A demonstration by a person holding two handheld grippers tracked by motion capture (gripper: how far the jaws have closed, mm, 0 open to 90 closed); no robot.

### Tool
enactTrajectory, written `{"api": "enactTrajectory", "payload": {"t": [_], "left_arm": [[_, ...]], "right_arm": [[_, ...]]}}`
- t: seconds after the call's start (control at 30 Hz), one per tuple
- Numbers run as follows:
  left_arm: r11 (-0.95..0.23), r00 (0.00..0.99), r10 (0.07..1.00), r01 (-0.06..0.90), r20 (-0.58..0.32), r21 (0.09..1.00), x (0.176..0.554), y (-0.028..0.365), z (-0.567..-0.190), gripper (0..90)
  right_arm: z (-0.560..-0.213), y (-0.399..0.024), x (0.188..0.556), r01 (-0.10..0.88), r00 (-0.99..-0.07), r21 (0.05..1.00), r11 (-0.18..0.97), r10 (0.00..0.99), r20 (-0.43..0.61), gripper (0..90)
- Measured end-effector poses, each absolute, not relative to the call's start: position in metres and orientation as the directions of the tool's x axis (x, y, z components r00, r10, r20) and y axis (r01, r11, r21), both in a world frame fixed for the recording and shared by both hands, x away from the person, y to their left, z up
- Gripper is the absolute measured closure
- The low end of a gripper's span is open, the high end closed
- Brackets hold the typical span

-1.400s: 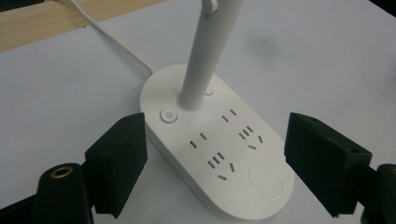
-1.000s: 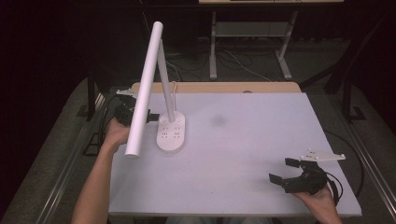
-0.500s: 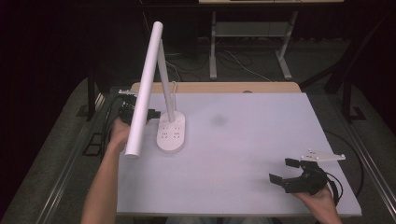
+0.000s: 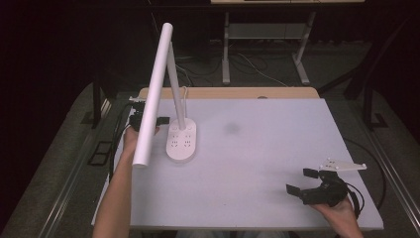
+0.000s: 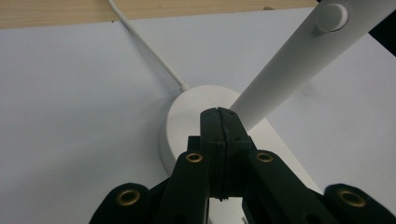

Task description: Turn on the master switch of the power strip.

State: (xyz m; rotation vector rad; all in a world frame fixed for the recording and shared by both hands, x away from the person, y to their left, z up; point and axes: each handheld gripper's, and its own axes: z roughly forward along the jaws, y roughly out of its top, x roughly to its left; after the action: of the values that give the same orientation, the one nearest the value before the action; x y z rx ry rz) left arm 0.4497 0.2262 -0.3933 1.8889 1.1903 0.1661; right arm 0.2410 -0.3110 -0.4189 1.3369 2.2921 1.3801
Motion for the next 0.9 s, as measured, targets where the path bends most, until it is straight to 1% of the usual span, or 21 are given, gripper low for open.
{"api": "enactTrajectory", "payload": {"t": [0.63, 0.9], "left_arm": [[-0.161, 0.519, 0.791, 0.686, -0.324, 0.709, 0.457, 0.213, -0.410, 89.7], [-0.178, 0.516, 0.801, 0.691, -0.305, 0.700, 0.459, 0.210, -0.417, 89.7]], "right_arm": [[-0.420, -0.311, 0.241, 0.614, -0.597, 0.765, 0.193, 0.747, 0.291, 0.0], [-0.420, -0.310, 0.241, 0.617, -0.596, 0.764, 0.191, 0.747, 0.294, 0.0]]}}
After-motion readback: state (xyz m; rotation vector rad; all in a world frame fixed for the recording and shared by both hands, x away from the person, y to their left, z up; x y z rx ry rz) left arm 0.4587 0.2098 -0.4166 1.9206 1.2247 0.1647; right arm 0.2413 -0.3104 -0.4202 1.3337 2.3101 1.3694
